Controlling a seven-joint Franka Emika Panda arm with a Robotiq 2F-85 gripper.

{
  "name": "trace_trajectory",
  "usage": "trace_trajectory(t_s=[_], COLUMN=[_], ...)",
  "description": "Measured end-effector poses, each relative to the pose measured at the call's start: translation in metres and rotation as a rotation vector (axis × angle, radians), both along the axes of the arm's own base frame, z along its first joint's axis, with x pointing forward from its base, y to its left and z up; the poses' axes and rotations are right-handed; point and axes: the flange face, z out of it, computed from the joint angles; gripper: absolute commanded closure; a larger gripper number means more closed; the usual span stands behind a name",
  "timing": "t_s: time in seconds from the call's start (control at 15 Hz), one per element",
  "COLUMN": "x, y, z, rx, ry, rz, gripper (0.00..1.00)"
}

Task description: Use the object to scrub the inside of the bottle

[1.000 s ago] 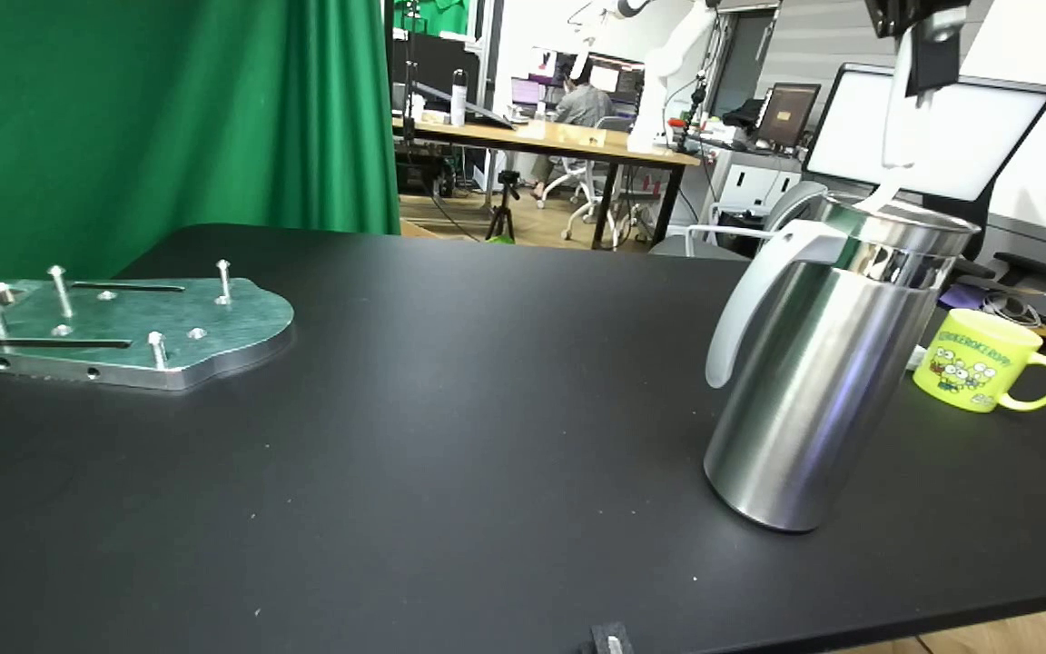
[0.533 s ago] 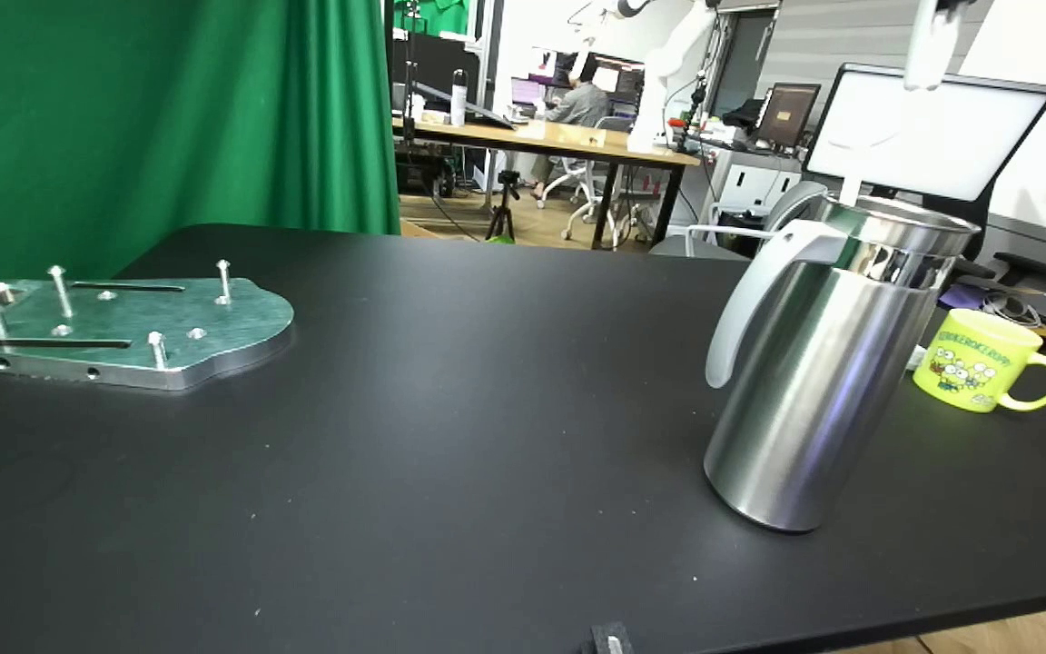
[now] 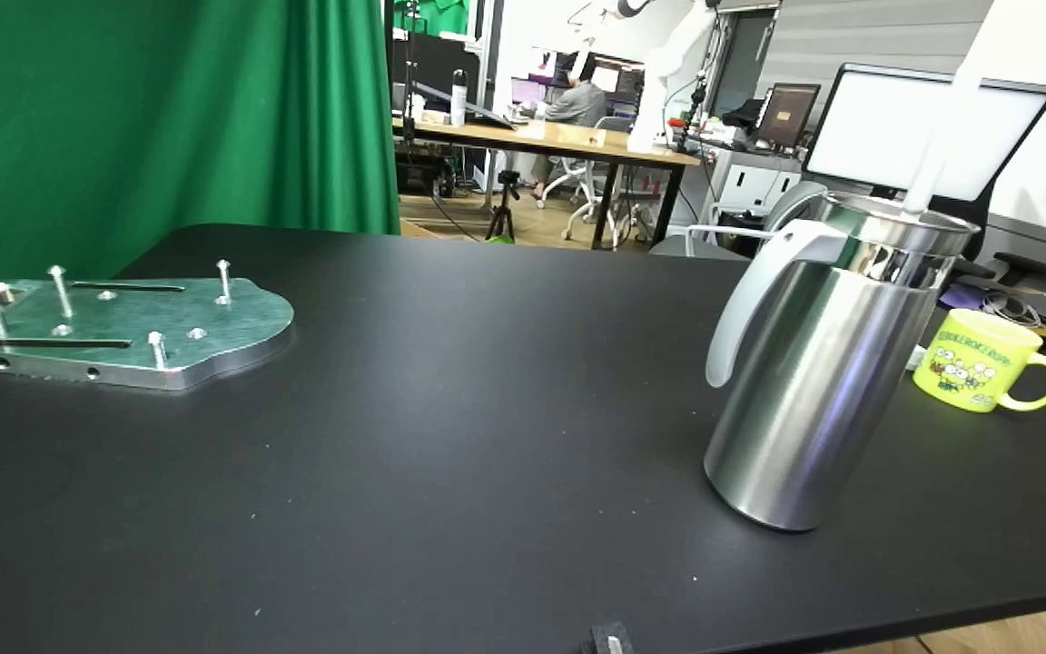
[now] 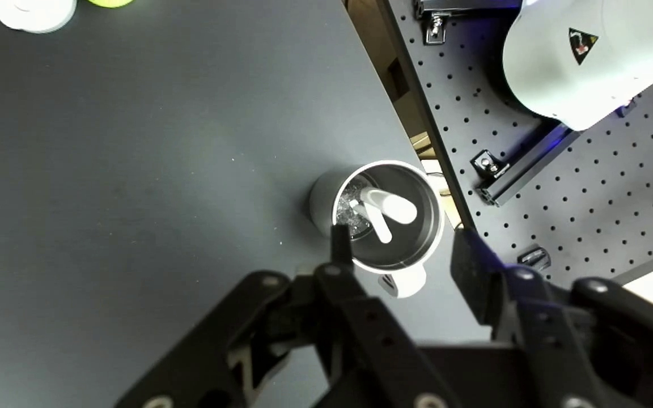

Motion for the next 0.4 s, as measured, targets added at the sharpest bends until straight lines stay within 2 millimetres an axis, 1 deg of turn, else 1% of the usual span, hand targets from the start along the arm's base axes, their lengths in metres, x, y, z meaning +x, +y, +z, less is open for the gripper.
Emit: trace_trajectory(t_s=[0.07, 0.2, 0.27, 0.4], x=[-0.0002, -0.0012, -0.0012, -0.0011], y=[-0.0011, -0.0036, -0.0043, -0.0048], z=[-0.0002, -0.0010, -0.0011, -0.0011], rx=[0.000, 0.001, 0.002, 0.002], ry=[0.004, 0.017, 0.018, 0.018], rz=[-0.003, -0.010, -0.011, -0.012], gripper=[0.38, 0.24, 0.19, 0.19])
